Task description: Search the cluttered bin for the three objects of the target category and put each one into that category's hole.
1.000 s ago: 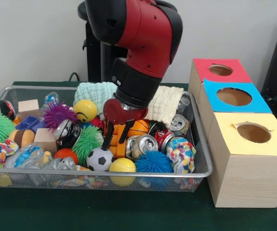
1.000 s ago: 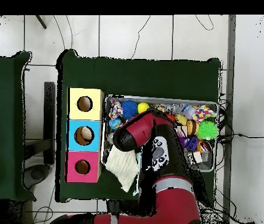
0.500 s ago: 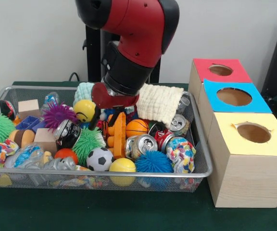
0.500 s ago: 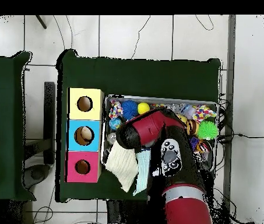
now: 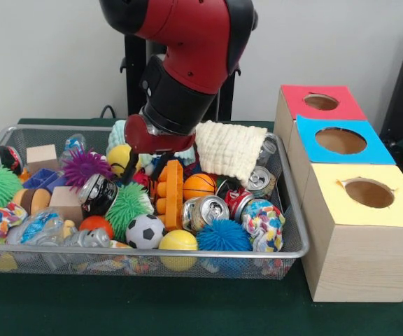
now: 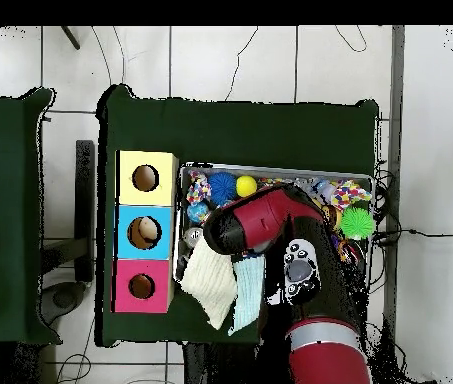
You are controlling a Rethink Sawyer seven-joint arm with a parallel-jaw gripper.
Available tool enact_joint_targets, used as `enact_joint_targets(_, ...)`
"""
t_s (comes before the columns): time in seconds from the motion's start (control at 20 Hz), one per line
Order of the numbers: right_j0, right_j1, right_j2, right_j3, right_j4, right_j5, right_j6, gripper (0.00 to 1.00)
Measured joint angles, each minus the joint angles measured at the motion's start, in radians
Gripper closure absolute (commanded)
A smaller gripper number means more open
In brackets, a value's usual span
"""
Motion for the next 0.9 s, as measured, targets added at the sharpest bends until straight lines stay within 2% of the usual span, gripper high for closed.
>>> enact_joint_targets(0.55, -0.041, 0.081, 0.028, 0.000, 0.062, 0.000, 0.000, 0.00)
enact_joint_targets(0.9, -0.082, 0.105, 0.043, 0.000, 0.101, -0.025, 0.000, 0.00)
